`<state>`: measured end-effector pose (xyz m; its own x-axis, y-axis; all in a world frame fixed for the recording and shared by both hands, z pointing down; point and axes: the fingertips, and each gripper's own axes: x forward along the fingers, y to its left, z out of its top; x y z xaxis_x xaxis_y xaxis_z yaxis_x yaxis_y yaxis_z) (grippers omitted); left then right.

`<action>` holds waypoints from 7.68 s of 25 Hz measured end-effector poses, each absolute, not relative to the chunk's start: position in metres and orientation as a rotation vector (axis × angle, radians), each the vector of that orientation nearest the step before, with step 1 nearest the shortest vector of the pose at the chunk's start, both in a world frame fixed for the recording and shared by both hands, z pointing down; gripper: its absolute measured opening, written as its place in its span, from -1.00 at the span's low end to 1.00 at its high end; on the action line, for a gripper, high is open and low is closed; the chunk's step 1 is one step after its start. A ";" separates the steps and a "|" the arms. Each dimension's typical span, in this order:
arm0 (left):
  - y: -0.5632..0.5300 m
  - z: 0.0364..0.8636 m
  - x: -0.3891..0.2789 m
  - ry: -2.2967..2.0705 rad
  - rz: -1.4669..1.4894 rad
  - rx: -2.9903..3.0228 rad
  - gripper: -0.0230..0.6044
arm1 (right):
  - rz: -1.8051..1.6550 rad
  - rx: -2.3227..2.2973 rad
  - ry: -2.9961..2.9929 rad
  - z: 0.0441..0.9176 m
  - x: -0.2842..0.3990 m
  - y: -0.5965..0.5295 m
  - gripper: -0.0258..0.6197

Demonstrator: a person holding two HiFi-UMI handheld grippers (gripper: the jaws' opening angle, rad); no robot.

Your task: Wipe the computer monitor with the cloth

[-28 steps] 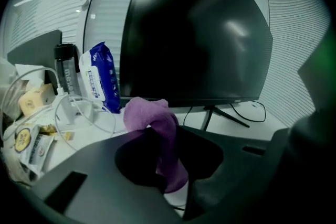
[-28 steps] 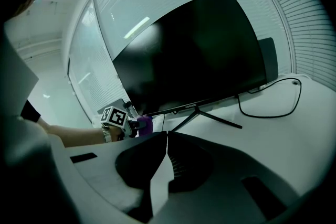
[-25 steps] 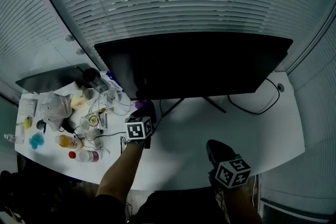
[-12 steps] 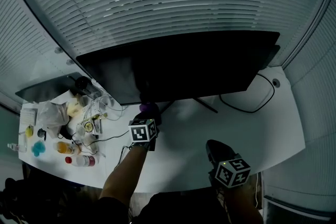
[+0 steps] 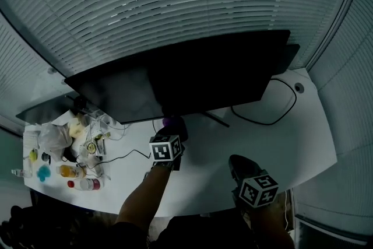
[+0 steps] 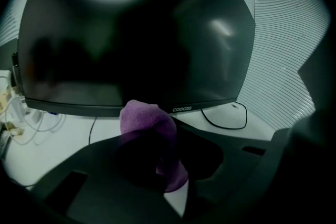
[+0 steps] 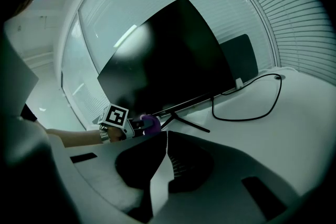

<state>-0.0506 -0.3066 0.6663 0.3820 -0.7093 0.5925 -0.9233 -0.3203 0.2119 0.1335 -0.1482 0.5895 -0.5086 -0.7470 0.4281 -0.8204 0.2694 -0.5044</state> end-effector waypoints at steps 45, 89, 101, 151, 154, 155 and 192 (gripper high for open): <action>-0.319 0.667 0.288 -1.063 0.603 2.380 -0.69 | 1.197 1.692 -2.298 0.638 0.353 -0.131 -0.84; -0.338 0.547 0.322 -0.981 0.377 2.594 -0.69 | 1.169 1.660 -2.355 0.632 0.342 -0.165 -0.84; -0.348 0.434 0.309 -1.028 0.227 2.680 -0.69 | 1.140 1.582 -2.432 0.611 0.321 -0.173 -0.84; -0.365 0.276 0.186 -1.403 0.084 2.692 -0.69 | 1.041 1.322 -2.491 0.581 0.256 -0.178 -0.84; -0.367 0.273 0.154 -1.442 0.074 2.659 -0.69 | 1.031 1.299 -2.490 0.574 0.242 -0.178 -0.84; -0.368 0.273 0.143 -1.453 0.071 2.650 -0.69 | 1.028 1.291 -2.490 0.573 0.235 -0.179 -0.84; -0.328 0.258 -0.295 -1.812 -0.162 2.274 -0.69 | 0.883 1.025 -2.452 0.528 -0.034 -0.168 -0.84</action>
<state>-0.2953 -0.3279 0.2580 0.2300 -0.9716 0.0556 -0.9463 -0.2100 0.2458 -0.0337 -0.1684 0.5277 -0.6821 -0.5169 0.5172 -0.7280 0.5466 -0.4138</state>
